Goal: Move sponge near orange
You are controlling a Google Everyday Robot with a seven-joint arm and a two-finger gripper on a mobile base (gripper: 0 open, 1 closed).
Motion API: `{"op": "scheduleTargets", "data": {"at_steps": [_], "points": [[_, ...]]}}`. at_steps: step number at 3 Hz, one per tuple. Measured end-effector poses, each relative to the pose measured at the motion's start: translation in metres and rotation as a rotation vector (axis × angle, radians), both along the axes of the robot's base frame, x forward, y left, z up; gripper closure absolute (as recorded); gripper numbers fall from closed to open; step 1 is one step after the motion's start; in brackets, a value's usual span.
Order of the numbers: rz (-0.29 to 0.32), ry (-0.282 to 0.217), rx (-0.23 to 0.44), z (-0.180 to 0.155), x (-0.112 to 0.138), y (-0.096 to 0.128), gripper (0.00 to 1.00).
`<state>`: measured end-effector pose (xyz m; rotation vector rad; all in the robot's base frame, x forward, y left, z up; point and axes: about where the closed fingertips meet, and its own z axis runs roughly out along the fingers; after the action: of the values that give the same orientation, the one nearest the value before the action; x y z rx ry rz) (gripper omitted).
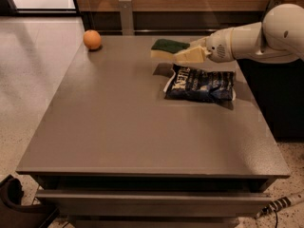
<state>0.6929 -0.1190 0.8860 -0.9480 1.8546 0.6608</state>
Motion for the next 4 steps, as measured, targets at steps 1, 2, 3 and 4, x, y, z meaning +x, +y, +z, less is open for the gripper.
{"op": "scheduleTargets", "data": {"at_steps": [1, 2, 3, 4], "points": [[0.000, 0.000, 0.000, 0.000, 0.000, 0.000, 1.00], [0.006, -0.011, -0.019, 0.003, 0.023, 0.042, 1.00], [-0.007, -0.011, -0.031, 0.000, 0.036, 0.073, 1.00], [-0.037, -0.016, -0.037, -0.004, 0.056, 0.100, 1.00]]}}
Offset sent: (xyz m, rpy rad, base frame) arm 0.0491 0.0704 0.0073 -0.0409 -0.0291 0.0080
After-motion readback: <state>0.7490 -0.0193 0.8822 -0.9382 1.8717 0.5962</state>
